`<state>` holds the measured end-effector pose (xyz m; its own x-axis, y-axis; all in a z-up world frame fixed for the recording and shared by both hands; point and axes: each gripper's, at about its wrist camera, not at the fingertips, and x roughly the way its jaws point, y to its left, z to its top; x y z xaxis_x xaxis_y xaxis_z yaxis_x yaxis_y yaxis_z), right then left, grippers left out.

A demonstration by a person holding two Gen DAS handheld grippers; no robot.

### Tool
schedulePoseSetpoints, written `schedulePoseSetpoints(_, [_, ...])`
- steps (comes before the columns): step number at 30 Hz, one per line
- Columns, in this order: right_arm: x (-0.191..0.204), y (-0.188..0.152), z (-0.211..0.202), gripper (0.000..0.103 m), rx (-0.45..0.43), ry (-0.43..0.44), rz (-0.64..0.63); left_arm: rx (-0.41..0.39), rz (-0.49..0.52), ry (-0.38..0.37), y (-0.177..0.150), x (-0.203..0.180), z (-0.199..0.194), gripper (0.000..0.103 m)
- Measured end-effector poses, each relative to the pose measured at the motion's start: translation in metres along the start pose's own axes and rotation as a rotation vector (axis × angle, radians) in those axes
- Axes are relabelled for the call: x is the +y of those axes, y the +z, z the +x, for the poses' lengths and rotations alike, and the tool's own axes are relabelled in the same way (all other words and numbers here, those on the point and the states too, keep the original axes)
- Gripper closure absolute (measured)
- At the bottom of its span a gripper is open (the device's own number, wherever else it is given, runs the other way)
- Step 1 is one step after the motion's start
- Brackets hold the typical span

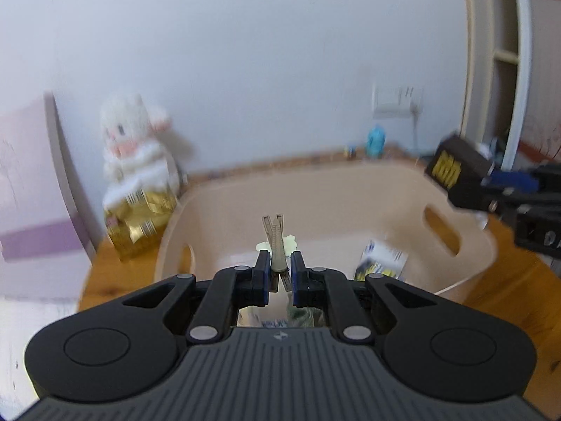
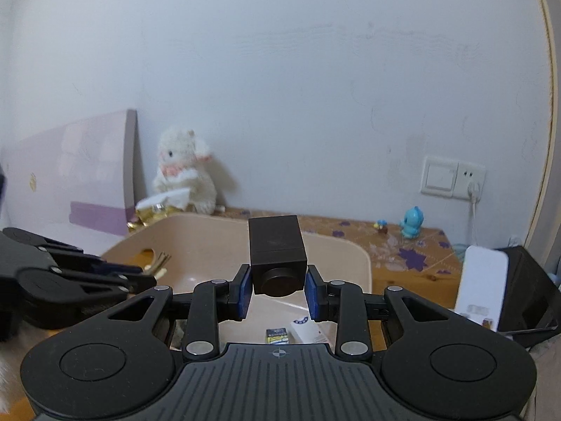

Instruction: Organize objects

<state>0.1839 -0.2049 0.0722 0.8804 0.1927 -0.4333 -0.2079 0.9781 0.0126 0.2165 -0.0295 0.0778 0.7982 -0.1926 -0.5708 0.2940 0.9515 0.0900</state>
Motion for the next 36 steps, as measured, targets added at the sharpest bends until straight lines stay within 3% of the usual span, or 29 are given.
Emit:
schedulePoseSetpoints(5, [0.009,-0.013,0.035,0.074,0.106,-0.017,-0.055,0.095,-0.007,0.042,-0.009,-0.005,0.039,0.090])
schedulePoseSetpoints(10, [0.010,-0.026,0.052,0.074,0.172,-0.025,-0.074,0.146,-0.015,0.044,-0.011,-0.004,0.049,0.090])
schedulePoseSetpoints(14, [0.003,-0.021,0.047,0.053,0.166,-0.017,-0.033,0.153,-0.008,0.066,-0.009,-0.003,0.053,0.089])
schedulePoseSetpoints(15, [0.003,-0.019,0.042,0.043,0.160,-0.020,-0.032,0.153,-0.015,0.065,-0.009,-0.002,0.052,0.088])
schedulePoseSetpoints(16, [0.002,-0.017,0.037,0.036,0.148,-0.022,-0.034,0.155,-0.024,0.063,-0.008,0.000,0.051,0.085])
schedulePoseSetpoints(18, [0.001,-0.013,0.024,0.028,0.118,-0.029,-0.039,0.151,-0.043,0.059,-0.008,0.003,0.045,0.058])
schedulePoseSetpoints(19, [0.001,-0.011,0.018,0.024,0.107,-0.033,-0.041,0.140,-0.050,0.064,-0.007,0.003,0.042,0.033])
schedulePoseSetpoints(20, [0.000,-0.009,0.011,0.022,0.097,-0.035,-0.039,0.118,-0.060,0.073,-0.007,0.005,0.036,0.020])
schedulePoseSetpoints(22, [-0.001,-0.007,-0.001,0.000,0.082,-0.039,-0.029,0.079,-0.083,0.082,-0.008,0.007,0.023,0.018])
schedulePoseSetpoints(29, [-0.004,-0.011,-0.027,0.000,0.098,-0.032,0.029,0.077,-0.112,0.125,-0.013,0.015,-0.004,0.008])
schedulePoseSetpoints(36, [-0.003,-0.028,-0.039,0.000,0.151,-0.032,0.067,0.067,-0.150,0.126,-0.027,0.020,-0.034,0.006])
